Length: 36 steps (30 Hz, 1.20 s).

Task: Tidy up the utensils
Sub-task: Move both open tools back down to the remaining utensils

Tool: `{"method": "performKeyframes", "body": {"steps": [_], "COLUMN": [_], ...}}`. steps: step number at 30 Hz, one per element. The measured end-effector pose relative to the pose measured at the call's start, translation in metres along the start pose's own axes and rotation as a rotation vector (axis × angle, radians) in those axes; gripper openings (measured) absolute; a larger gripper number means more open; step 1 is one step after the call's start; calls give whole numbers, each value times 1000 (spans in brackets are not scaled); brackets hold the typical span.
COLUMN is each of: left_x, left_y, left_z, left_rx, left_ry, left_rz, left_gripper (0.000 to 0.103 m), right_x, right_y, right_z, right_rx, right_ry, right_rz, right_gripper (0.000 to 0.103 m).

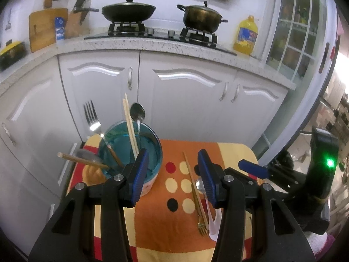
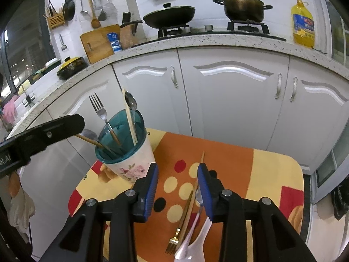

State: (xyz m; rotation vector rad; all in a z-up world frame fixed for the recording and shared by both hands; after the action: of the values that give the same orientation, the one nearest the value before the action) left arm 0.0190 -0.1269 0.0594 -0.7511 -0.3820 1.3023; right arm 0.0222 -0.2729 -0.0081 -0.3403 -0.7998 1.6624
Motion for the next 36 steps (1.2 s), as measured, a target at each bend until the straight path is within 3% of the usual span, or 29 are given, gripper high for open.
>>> {"method": "performKeyframes", "body": {"steps": [14,21,28,36], "left_x": [-8,-5,-11,-17], "left_y": [24,48,79,103], "left_z": [-38,-62,-92,-128], "left_rx": [95,170,265,362], "left_ry": [35,47,68,118], "left_rz": [17,38,41,57], "left_gripper": [46,46,46,46], "right_x": [-28,-58,-74,-82], "right_y": [17,39,61,55], "right_z": [-14,-39,-77,-114], "right_rx": [36,103,193,240], "right_ry": [24,35,-14,-102], "right_rz": [-42,-89,-133,-134], "right_gripper": [36,36,32,32]}}
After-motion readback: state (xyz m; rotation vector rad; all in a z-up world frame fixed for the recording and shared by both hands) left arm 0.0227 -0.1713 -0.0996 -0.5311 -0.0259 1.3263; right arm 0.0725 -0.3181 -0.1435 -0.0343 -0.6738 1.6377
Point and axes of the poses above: each gripper's, at about its wrist camera, not at the fingertips, and z roughly against the way its jaws point, x to its left, y to its underside, the point moved 7 cm from there along -z, roughly the way its jaws point, and after that the axes turned 6 degrees about x, right-handed, at the moved point
